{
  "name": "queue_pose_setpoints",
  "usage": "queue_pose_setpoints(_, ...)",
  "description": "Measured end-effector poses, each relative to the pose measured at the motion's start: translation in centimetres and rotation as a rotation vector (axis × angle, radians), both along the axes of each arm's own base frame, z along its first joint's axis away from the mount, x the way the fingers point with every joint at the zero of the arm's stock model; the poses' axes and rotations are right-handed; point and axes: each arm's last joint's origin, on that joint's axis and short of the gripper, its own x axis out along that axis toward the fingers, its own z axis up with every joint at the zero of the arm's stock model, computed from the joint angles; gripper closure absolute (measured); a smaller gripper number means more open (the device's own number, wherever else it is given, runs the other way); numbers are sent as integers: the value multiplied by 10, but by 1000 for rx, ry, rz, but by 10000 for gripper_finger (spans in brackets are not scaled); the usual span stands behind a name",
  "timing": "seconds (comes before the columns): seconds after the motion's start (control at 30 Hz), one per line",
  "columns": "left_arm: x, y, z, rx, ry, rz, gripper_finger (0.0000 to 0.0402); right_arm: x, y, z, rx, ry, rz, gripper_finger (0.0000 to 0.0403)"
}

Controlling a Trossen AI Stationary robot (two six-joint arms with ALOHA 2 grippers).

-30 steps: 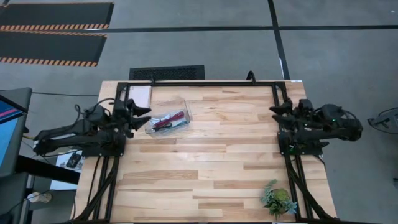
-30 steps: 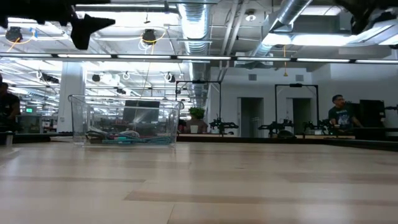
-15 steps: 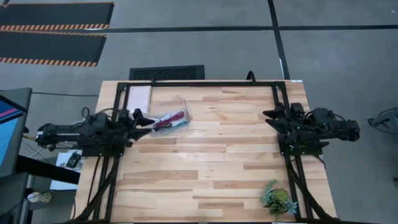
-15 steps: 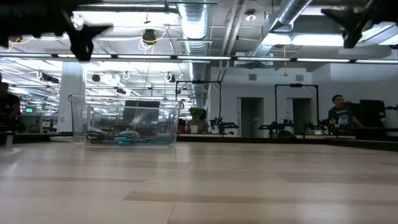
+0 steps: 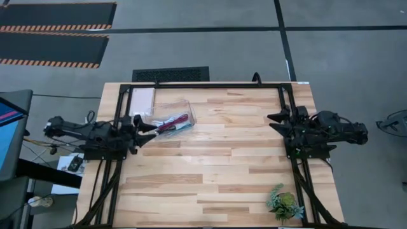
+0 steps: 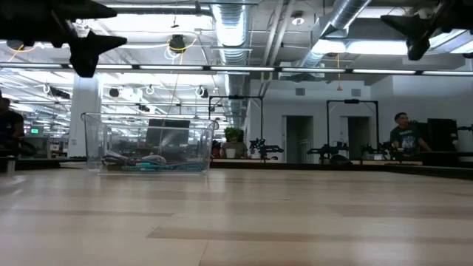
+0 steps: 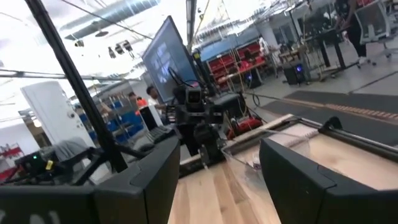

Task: Pick and place USB-C Cables
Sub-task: Return to Home Position

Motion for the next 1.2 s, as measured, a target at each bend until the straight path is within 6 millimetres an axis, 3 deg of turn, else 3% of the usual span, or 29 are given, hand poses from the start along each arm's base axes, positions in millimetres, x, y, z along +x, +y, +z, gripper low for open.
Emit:
queue_pose_setpoints(0.3,-4,-6,-34,-17,-89,-59,180,10,1,-23,7,58,-1,159)
queue_pose_setpoints(0.63,-4,-6,-43,4,-19,-59,180,30,2,-72,24,15,2,159)
queue_pose_setpoints(1.2,-4,-7,-43,13,-16,-58,180,32,2,-85,-9,152,-22,159)
